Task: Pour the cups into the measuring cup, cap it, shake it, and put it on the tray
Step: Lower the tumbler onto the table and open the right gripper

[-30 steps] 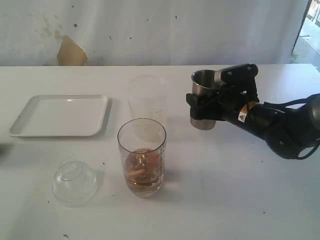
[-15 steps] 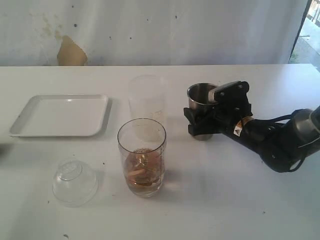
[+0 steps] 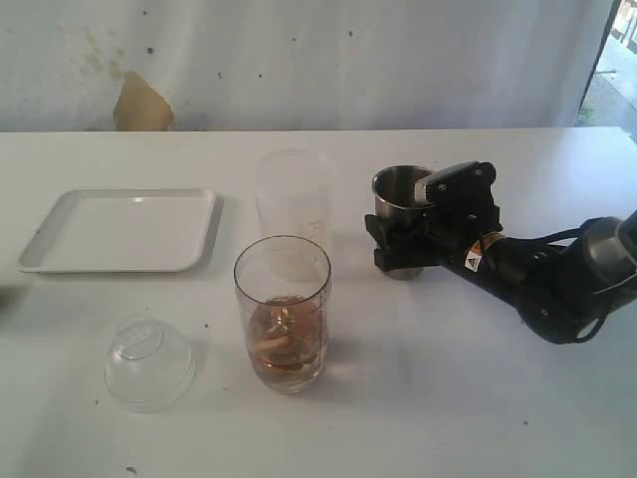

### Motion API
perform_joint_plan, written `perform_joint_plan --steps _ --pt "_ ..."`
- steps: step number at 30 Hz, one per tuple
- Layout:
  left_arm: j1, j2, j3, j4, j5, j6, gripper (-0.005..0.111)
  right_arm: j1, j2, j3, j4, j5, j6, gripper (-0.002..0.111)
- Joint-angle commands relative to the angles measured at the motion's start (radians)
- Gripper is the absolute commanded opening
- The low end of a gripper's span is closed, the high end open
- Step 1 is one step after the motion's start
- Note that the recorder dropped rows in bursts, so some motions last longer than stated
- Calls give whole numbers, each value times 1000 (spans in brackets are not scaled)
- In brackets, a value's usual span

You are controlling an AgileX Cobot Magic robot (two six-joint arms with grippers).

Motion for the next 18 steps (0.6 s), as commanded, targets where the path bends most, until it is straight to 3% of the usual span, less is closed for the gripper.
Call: perform_joint_plan --steps 1,3,5,18 --pt "-1 -5 7 -1 -13 -2 0 -3 5 -7 0 1 -28 86" --pt "-1 -5 7 -1 -13 -2 0 -3 3 -9 0 30 -39 96" --pt "-1 -5 7 -1 -13 -2 0 -3 -2 -9 0 47 -53 99" --pt "-1 -5 7 -1 -13 -2 0 -3 -117 -7 -4 100 -53 99"
